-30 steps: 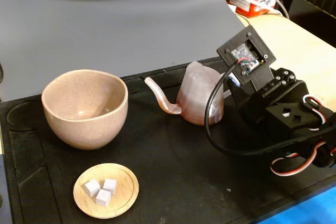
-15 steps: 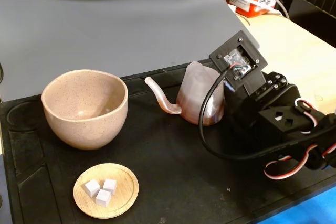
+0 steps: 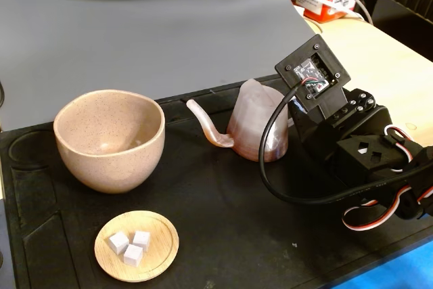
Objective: Pick up a kettle and pour liquid into a cup.
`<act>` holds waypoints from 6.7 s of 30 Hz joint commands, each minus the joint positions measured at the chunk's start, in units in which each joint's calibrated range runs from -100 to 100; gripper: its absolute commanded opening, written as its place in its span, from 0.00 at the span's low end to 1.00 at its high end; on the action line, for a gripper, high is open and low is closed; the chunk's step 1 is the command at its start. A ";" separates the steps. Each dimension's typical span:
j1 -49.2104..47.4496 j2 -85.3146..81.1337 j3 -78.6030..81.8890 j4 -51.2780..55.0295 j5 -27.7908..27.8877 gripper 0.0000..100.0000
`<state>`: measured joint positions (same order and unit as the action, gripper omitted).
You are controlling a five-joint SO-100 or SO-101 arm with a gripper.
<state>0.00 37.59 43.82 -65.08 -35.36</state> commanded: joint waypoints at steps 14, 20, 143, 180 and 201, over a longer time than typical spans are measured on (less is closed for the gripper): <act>0.11 -5.08 4.46 -1.03 -1.40 0.01; -2.47 -28.46 14.35 9.95 -2.72 0.01; -0.19 -10.20 1.37 9.78 -0.04 0.01; -1.26 -9.34 11.45 3.12 -1.67 0.21; -4.45 -112.50 41.30 46.18 -10.64 0.01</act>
<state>-4.38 -58.13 87.83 -42.06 -45.78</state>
